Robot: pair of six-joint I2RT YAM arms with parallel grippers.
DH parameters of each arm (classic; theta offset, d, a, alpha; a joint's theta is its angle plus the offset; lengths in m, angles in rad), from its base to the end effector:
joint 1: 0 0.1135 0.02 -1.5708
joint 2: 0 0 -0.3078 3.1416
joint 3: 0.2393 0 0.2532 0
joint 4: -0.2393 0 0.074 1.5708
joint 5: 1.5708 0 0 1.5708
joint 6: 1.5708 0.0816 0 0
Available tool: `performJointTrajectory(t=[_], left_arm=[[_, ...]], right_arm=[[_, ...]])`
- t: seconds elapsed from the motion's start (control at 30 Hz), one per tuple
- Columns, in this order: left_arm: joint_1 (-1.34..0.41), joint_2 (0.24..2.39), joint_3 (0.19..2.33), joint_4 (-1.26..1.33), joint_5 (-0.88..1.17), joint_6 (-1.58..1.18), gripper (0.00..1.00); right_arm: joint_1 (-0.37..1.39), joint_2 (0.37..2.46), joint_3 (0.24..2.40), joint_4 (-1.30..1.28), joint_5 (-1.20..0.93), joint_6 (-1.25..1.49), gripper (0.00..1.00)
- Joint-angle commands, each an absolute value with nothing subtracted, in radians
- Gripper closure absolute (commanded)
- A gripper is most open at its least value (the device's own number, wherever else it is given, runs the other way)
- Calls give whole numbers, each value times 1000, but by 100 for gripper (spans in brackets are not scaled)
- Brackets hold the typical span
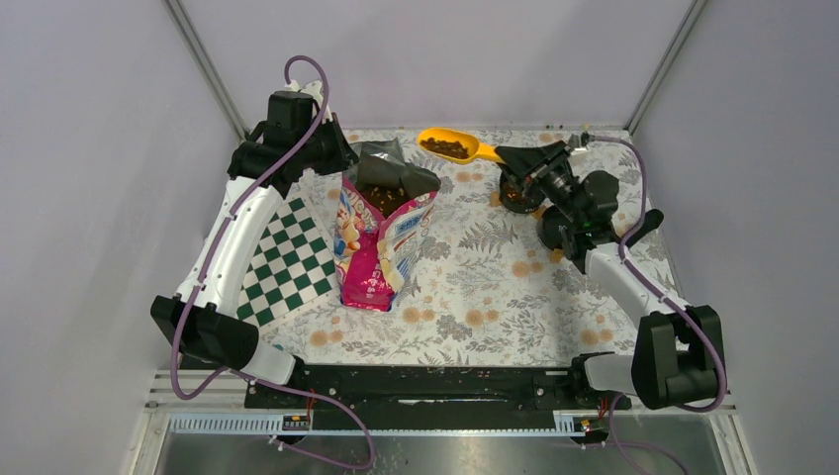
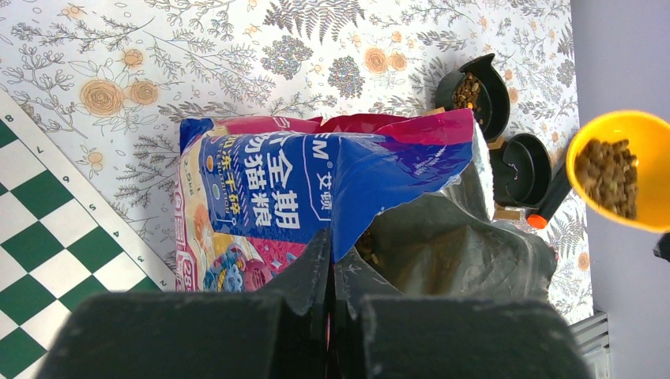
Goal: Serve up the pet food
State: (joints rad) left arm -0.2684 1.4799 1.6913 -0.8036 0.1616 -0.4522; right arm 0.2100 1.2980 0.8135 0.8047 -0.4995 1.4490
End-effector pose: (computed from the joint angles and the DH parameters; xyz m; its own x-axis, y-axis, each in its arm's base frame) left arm 0.3322 -0.1050 0.4441 -0.6547 -0.2672 -0.7071 0.1161 0.8888 -0.4433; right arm 0.3057 0.1051 0.3943 -0.5856 0.7661 -0.2650 -0.3818 0.0277 0.9238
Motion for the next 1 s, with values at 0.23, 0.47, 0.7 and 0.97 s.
performJointTrajectory(t=[0.23, 0.47, 0.7, 0.97], left_arm=[[-259, 1403, 1681, -635, 202, -471, 100], [-259, 1383, 1655, -633, 201, -470, 100], [-259, 1359, 1630, -633, 205, -474, 100], [-259, 1347, 1614, -633, 205, -471, 100]], right_arm=[[36, 1218, 638, 1009, -508, 1535, 100], [-123, 1148, 517, 962, -504, 1502, 100], [-290, 1066, 414, 864, -534, 1420, 100], [-463, 985, 283, 773, -521, 1332, 100]])
